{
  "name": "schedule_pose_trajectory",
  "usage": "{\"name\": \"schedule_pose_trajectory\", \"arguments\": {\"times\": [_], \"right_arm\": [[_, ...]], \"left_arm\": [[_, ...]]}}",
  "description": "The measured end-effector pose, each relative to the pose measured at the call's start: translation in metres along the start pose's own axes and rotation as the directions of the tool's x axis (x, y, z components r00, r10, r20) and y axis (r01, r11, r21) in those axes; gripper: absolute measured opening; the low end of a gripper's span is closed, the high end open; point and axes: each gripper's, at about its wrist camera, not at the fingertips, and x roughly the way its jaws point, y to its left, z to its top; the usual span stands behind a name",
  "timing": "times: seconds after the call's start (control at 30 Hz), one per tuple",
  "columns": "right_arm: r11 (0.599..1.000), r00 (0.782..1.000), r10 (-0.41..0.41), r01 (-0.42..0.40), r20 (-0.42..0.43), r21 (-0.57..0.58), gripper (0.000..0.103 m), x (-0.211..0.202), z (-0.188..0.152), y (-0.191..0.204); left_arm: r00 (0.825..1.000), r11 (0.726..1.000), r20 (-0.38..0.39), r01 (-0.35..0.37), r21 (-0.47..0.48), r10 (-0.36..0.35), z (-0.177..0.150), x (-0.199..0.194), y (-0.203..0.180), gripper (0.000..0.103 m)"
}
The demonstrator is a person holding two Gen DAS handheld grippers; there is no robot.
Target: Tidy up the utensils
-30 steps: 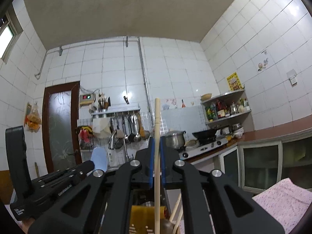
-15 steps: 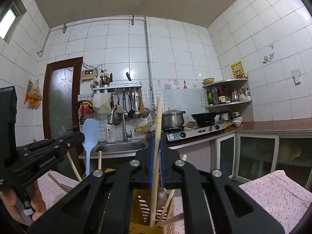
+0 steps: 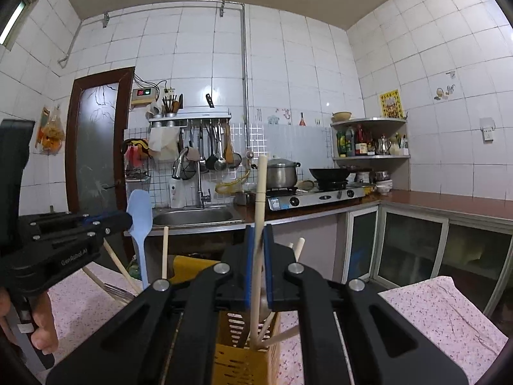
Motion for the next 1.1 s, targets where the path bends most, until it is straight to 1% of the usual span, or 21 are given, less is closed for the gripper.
{"name": "schedule_pose_trajectory", "arguments": {"times": [0.03, 0.07, 0.1, 0.13, 0.17, 0.23, 0.3, 0.33, 0.37, 0.4, 0.43, 0.53, 0.6, 0.63, 0.67, 0.73, 0.8, 0.83, 0.9, 0.97, 1.1], "right_arm": [[1.000, 1.000, 0.005, -0.005, -0.014, -0.003, 0.006, 0.001, 0.001, -0.001], [1.000, 0.999, 0.015, -0.015, -0.046, 0.003, 0.006, 0.005, 0.001, -0.002], [1.000, 0.997, 0.022, -0.021, -0.068, 0.016, 0.006, 0.006, 0.001, -0.004], [0.999, 0.997, 0.025, -0.023, -0.075, 0.025, 0.006, 0.006, 0.000, -0.005], [0.999, 0.996, 0.023, -0.021, -0.085, 0.028, 0.007, 0.006, 0.000, -0.005], [0.999, 0.992, 0.029, -0.024, -0.124, 0.036, 0.007, 0.008, 0.000, -0.007], [0.999, 0.990, 0.019, -0.014, -0.143, 0.033, 0.009, 0.008, 0.002, -0.007], [0.999, 0.985, 0.021, -0.015, -0.170, 0.038, 0.014, 0.011, 0.003, -0.008], [0.999, 0.981, 0.027, -0.017, -0.194, 0.052, 0.037, 0.012, 0.004, -0.009], [0.998, 0.979, 0.027, -0.014, -0.202, 0.065, 0.054, 0.010, 0.004, -0.010], [0.998, 0.980, 0.022, -0.009, -0.198, 0.067, 0.055, 0.007, 0.005, -0.011], [0.998, 0.980, 0.002, 0.011, -0.200, 0.061, 0.057, -0.008, 0.007, -0.009], [0.998, 0.980, -0.002, 0.014, -0.198, 0.061, 0.064, -0.021, 0.007, -0.007], [0.998, 0.981, -0.003, 0.015, -0.194, 0.058, 0.067, -0.030, 0.008, -0.006], [0.998, 0.982, -0.008, 0.019, -0.190, 0.052, 0.074, -0.038, 0.008, -0.004], [0.999, 0.983, -0.026, 0.033, -0.179, 0.036, 0.082, -0.059, 0.006, 0.001], [0.999, 0.983, -0.042, 0.047, -0.179, 0.021, 0.088, -0.078, 0.004, 0.007], [0.999, 0.983, -0.048, 0.052, -0.179, 0.016, 0.089, -0.089, 0.001, 0.010], [0.998, 0.982, -0.066, 0.069, -0.179, 0.007, 0.094, -0.108, -0.006, 0.016], [0.997, 0.982, -0.073, 0.074, -0.175, -0.002, 0.096, -0.127, -0.013, 0.021], [0.996, 0.982, -0.088, 0.089, -0.165, -0.002, 0.099, -0.163, -0.027, 0.036]], "left_arm": [[1.000, 1.000, -0.014, 0.005, -0.008, -0.005, 0.000, 0.000, 0.003, 0.003], [1.000, 1.000, -0.029, 0.006, -0.018, -0.006, 0.000, 0.001, 0.006, 0.006], [0.999, 1.000, -0.046, 0.008, -0.027, -0.009, 0.000, 0.002, 0.009, 0.012], [0.998, 0.999, -0.063, 0.009, -0.033, -0.011, 0.000, 0.004, 0.010, 0.015], [0.996, 0.999, -0.092, 0.013, -0.044, -0.016, -0.001, 0.007, 0.014, 0.021], [0.993, 0.998, -0.113, 0.021, -0.060, -0.028, -0.003, 0.007, 0.020, 0.027], [0.992, 0.998, -0.126, 0.014, -0.063, -0.022, -0.005, 0.005, 0.023, 0.038], [0.991, 0.998, -0.131, 0.012, -0.068, -0.021, -0.006, 0.004, 0.025, 0.040], [0.990, 0.997, -0.140, 0.012, -0.075, -0.023, -0.007, 0.001, 0.029, 0.044], [0.989, 0.997, -0.144, 0.016, -0.081, -0.027, -0.007, -0.002, 0.031, 0.048], [0.989, 0.996, -0.145, 0.016, -0.084, -0.028, -0.007, -0.005, 0.032, 0.049], [0.991, 0.995, -0.130, 0.007, -0.095, -0.019, -0.009, -0.025, 0.039, 0.059], [0.992, 0.995, -0.122, 0.004, -0.099, -0.016, -0.010, -0.038, 0.042, 0.070], [0.993, 0.995, -0.115, 0.006, -0.103, -0.018, -0.012, -0.049, 0.045, 0.071], [0.994, 0.995, -0.109, 0.005, -0.102, -0.017, -0.014, -0.059, 0.047, 0.075], [0.995, 0.995, -0.096, -0.002, -0.095, -0.007, -0.019, -0.078, 0.050, 0.082], [0.997, 0.996, -0.082, -0.007, -0.091, 0.000, -0.027, -0.098, 0.052, 0.089], [0.997, 0.996, -0.076, -0.009, -0.091, 0.002, -0.033, -0.110, 0.054, 0.090], [0.998, 0.994, -0.066, -0.004, -0.108, -0.003, -0.044, -0.131, 0.058, 0.095], [0.999, 0.991, -0.048, 0.012, -0.136, -0.019, -0.057, -0.154, 0.065, 0.098], [0.999, 0.989, -0.040, -0.003, -0.147, -0.003, -0.081, -0.188, 0.067, 0.098]]}}
